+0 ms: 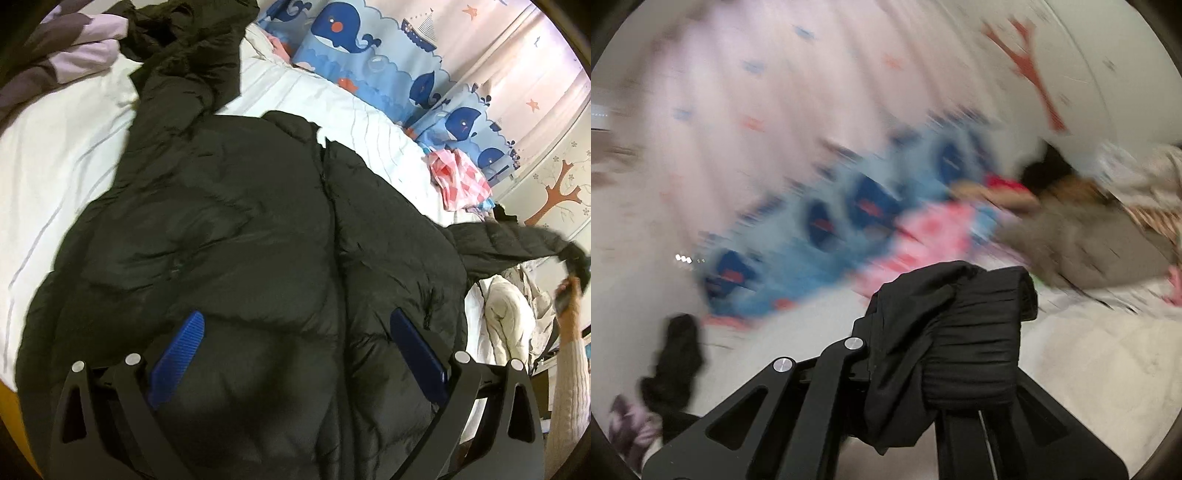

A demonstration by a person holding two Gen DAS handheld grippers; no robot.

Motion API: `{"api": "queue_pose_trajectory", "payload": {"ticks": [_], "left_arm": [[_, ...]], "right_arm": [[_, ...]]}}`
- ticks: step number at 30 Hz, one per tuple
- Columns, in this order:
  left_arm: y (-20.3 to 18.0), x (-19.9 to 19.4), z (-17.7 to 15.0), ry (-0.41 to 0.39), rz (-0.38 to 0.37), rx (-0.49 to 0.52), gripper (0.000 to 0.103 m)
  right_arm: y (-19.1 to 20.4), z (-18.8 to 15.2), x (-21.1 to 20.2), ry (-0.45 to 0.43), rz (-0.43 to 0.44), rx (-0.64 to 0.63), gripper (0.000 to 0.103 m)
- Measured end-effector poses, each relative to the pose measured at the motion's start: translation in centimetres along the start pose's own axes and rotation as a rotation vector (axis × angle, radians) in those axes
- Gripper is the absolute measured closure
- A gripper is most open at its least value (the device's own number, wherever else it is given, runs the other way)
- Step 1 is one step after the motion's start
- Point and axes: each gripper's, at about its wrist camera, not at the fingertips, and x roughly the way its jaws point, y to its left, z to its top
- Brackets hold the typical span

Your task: Fold large clothes

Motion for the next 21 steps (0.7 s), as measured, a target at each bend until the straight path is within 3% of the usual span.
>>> {"api": "queue_pose_trajectory", "payload": {"ticks": [2,4,5,6,8,11,13,15,17,19,21], "left_arm": [[-0.7,0.9,0.1,0.013,-0.008,0.009,0.006],[-1.2,1.6,0.0,0.030,-0.013,0.021,0.006],[-1.3,1.7,-0.1,0.037,-0.012,0.026,0.006],[-1.2,1.7,-0.2,0.041,-0.012,0.031,0.006],[-0.9,1.0,-0.4,0.043,-0.008,0.046,0.006],[0.5,-1.4,-0.6,0.016,0.026,0.071,0.006],[2.2,-3.6,-0.7,-0.015,0.077,0.076,0.006],[4.2,-5.4,-0.9,-0.039,0.116,0.066,0.006],[7.2,-7.6,-1.5,-0.062,0.162,0.031,0.006],[10.9,-9.5,-2.4,-0.075,0.211,-0.027,0.006],[13.8,-10.6,-3.4,-0.077,0.234,-0.091,0.006]], "right_arm": [[-4.4,-1.9,3.7,0.112,-0.128,0.063,0.099],[-9.9,-5.7,6.7,0.296,-0.239,0.178,0.097],[-12.7,-7.5,7.3,0.369,-0.266,0.249,0.097],[-15.0,-9.1,7.0,0.392,-0.229,0.325,0.095],[-17.1,-10.3,5.2,0.362,-0.149,0.380,0.088],[-17.9,-9.0,0.7,0.300,-0.117,0.366,0.071],[-18.9,-7.2,-2.7,0.248,-0.140,0.392,0.036],[-19.1,-5.7,-8.1,0.152,-0.188,0.401,0.024],[-18.3,-5.5,-12.2,0.118,-0.155,0.352,0.019],[-15.5,-8.0,-15.1,0.192,-0.062,0.265,0.013],[-11.3,-13.8,-16.3,0.347,0.067,0.165,0.012]]}}
